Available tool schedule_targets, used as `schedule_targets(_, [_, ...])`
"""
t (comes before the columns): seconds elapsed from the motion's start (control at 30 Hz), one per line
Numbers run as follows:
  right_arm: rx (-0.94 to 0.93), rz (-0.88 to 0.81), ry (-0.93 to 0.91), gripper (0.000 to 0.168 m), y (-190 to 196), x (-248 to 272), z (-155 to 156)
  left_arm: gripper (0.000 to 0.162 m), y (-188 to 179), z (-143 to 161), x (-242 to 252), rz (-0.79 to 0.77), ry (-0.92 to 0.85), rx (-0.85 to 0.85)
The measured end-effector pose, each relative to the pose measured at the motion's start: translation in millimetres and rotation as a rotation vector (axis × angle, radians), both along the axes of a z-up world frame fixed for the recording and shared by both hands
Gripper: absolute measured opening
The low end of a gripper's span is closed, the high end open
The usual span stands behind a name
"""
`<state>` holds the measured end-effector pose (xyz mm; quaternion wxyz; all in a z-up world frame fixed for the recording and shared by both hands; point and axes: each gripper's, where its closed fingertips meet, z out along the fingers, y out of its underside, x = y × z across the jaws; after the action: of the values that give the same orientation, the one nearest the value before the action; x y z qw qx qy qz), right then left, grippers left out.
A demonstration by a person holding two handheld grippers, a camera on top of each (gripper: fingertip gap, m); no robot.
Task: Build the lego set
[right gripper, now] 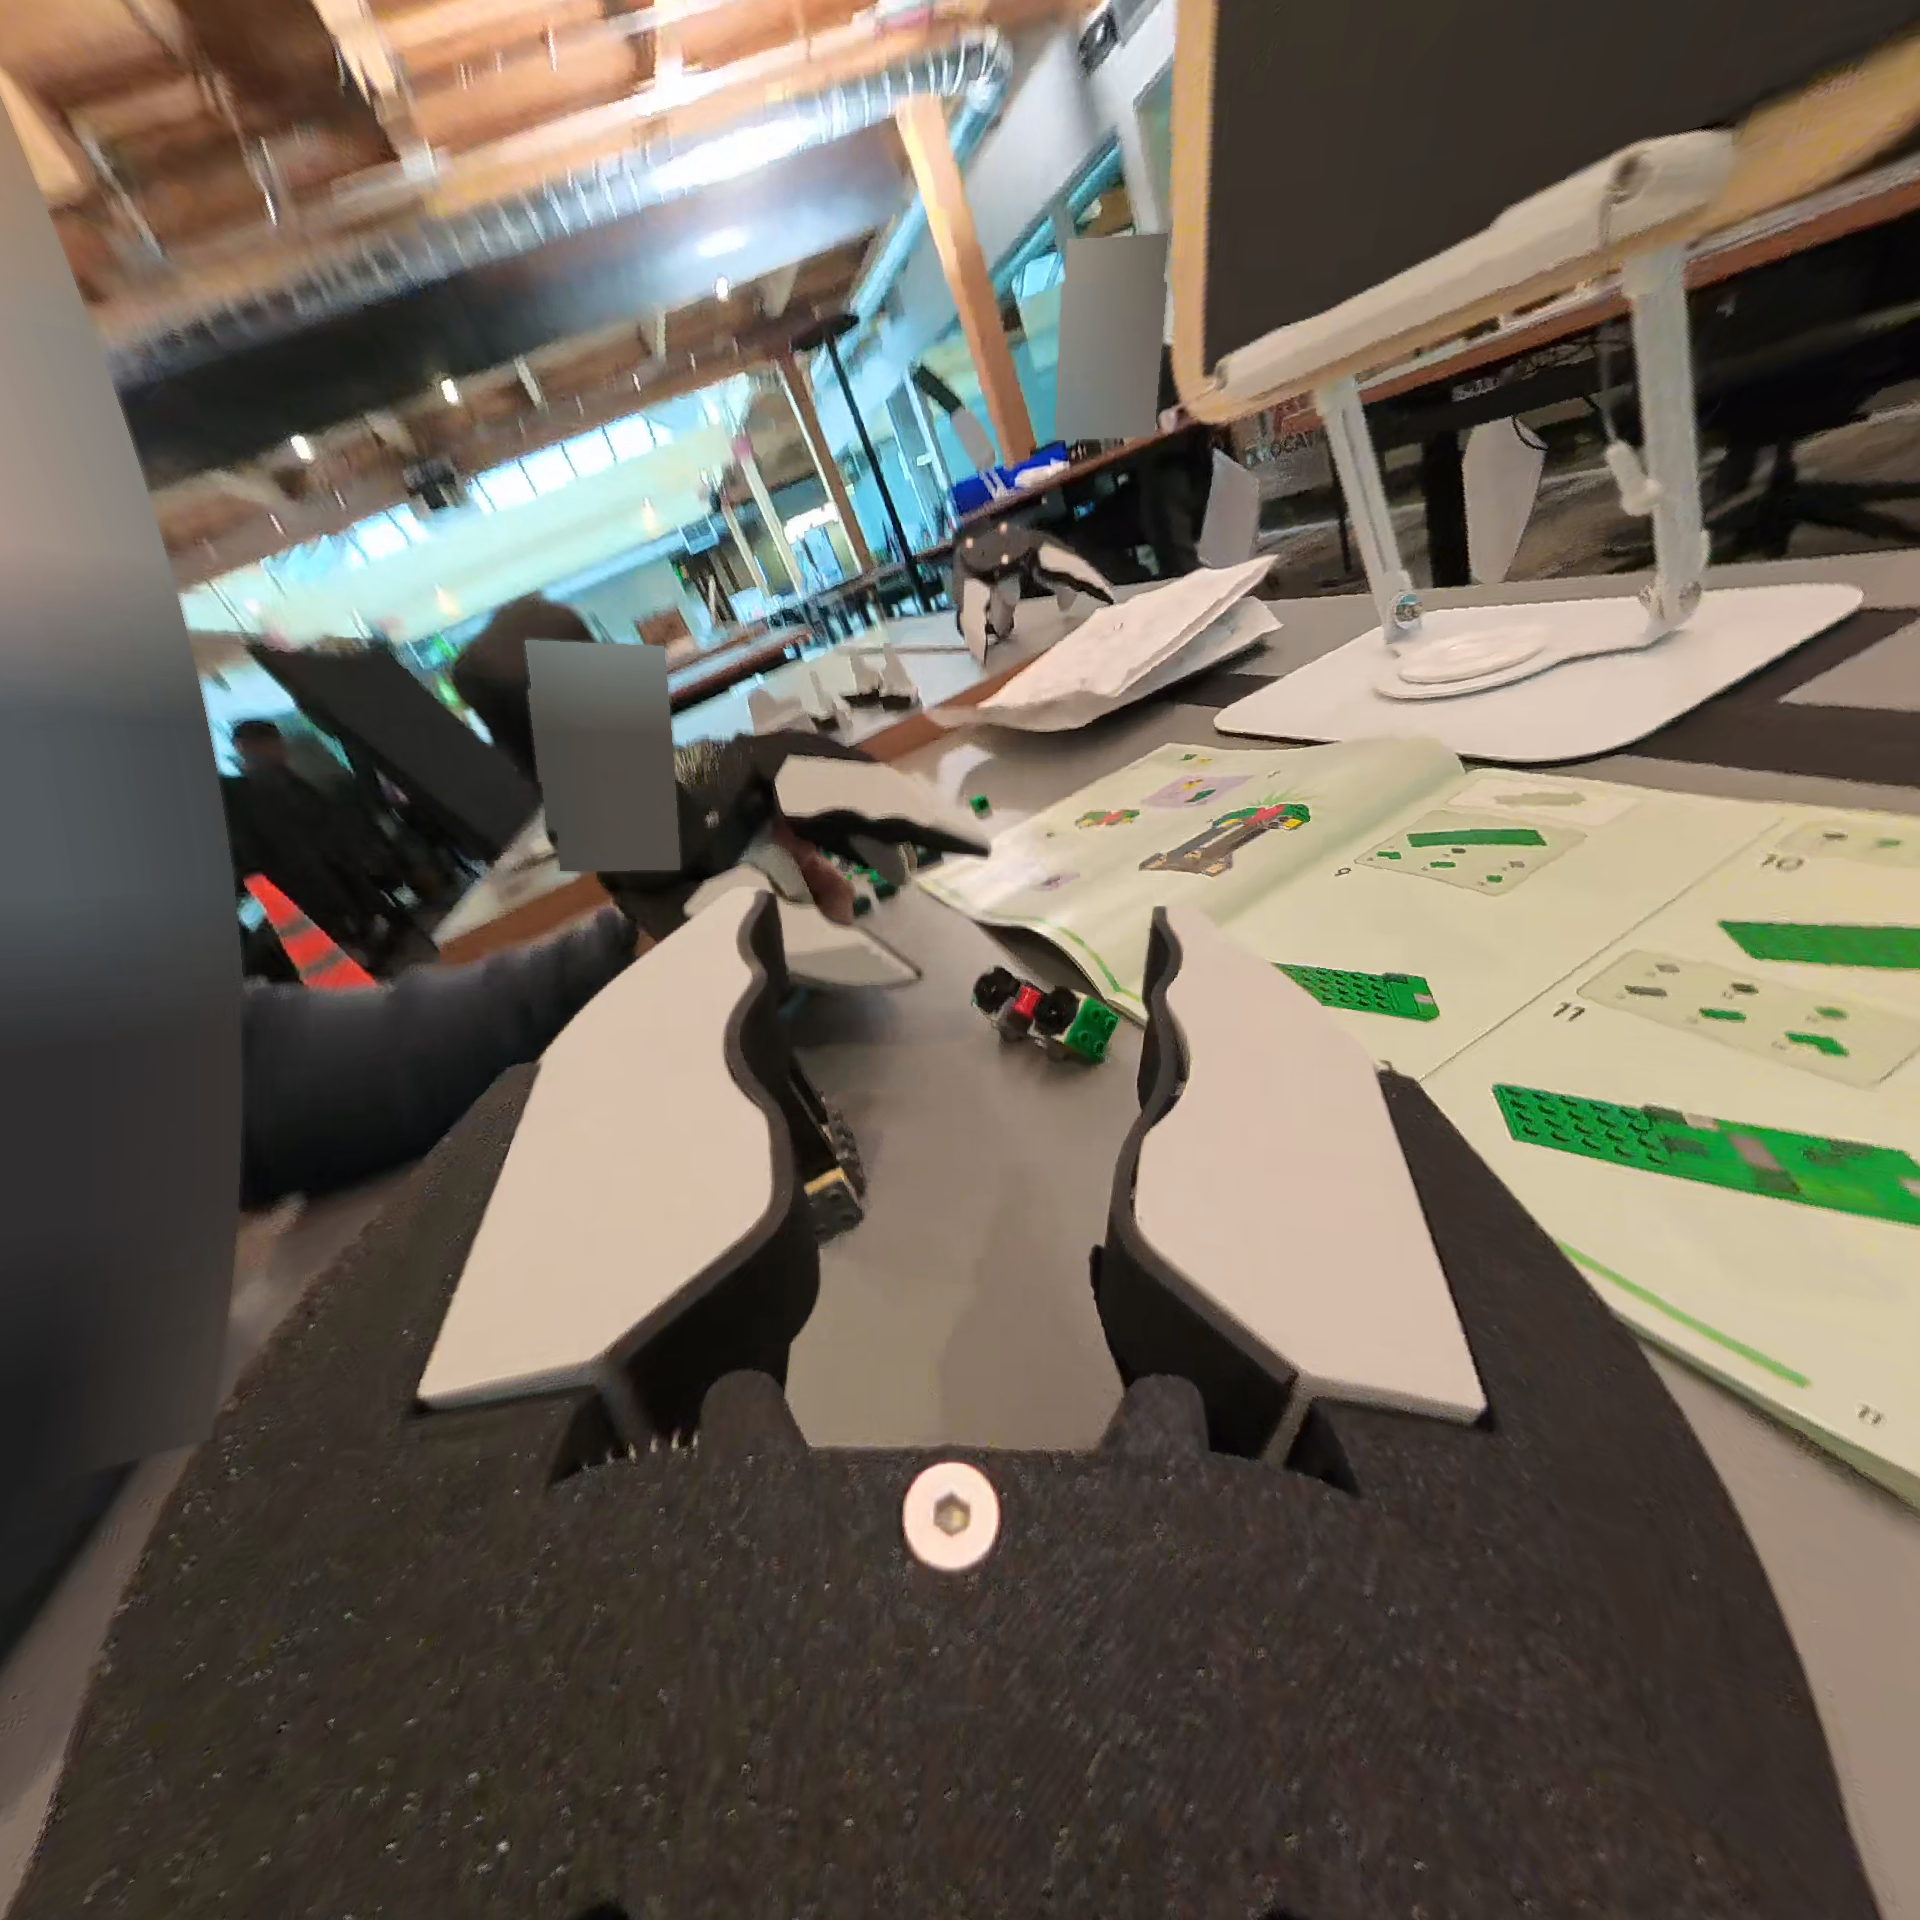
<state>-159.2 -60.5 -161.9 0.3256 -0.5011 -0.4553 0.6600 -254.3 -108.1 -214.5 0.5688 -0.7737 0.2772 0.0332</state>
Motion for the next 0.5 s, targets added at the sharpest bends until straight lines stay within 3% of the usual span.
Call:
schedule_targets(0.13, [-0.101,0.005,0.033,0.066,9,3,3,0.049,2,-9,10,-0.047,0.031,-0.051])
schedule_targets(0.5, [-0.122,0.034,0.023,0.061,7,2,2,0.042,10,-28,7,-0.042,0.116,-0.15])
